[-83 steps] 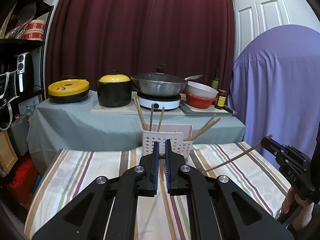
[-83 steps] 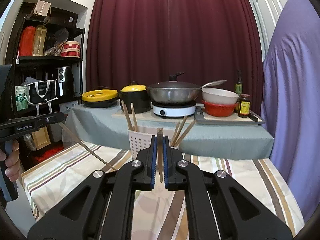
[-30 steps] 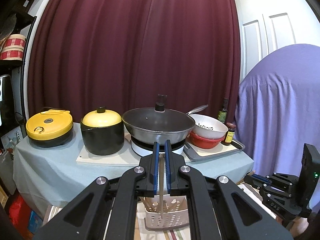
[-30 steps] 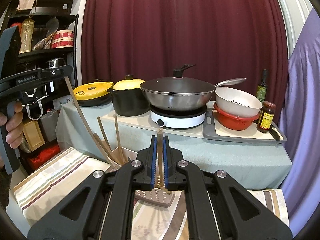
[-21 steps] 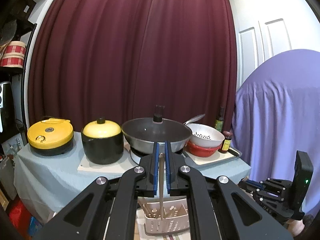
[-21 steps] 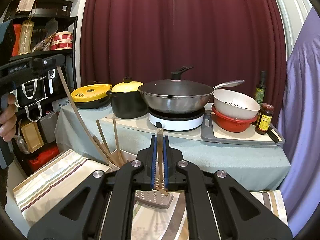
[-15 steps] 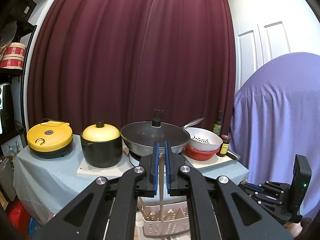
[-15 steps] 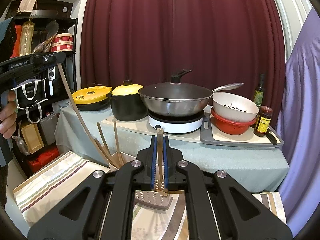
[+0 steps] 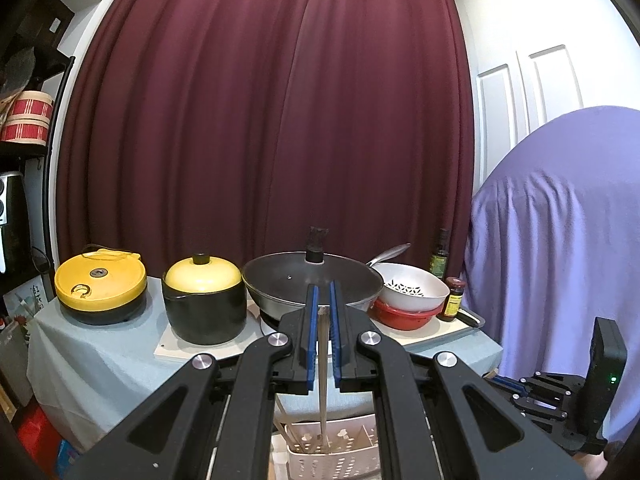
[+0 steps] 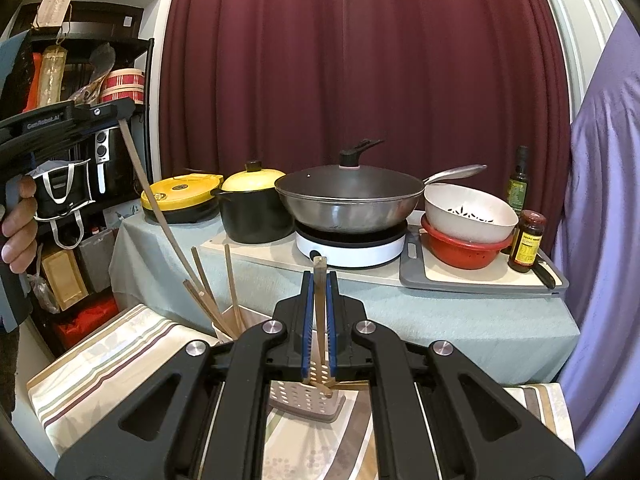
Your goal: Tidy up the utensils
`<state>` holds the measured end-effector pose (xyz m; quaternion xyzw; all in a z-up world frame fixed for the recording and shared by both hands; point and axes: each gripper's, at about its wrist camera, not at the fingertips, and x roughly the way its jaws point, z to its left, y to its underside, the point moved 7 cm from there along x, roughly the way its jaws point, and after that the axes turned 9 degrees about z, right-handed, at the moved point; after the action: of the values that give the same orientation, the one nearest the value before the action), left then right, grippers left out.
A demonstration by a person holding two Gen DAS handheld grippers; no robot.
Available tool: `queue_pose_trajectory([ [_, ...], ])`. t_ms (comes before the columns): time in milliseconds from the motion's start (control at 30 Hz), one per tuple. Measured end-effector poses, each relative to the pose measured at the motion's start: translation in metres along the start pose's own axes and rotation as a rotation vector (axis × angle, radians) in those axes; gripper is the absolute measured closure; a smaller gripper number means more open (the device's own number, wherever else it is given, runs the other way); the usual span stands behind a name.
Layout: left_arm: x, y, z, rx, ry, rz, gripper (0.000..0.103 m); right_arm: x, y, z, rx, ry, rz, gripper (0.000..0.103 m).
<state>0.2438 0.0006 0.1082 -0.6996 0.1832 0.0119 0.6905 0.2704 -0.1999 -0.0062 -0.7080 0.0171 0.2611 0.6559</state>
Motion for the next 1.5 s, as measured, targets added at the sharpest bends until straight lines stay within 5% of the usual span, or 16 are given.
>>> queue_pose_trajectory([
  [533,0.039,0.038,0.004,-0.004,-0.005,0.094,0.097,0.032,0.014,0.002,0.009,-0.001,0.056,0.097],
  [1000,0.041,0.054,0.001,-0.007,-0.003,0.142,0.096,0.034,0.013,0.005,0.019,0.002,0.056,0.083],
  [1500,0.017,0.068,0.007,-0.023,-0.058,0.124,0.042,-0.001,0.008,0.006,0.045,0.036,-0.019,0.05],
])
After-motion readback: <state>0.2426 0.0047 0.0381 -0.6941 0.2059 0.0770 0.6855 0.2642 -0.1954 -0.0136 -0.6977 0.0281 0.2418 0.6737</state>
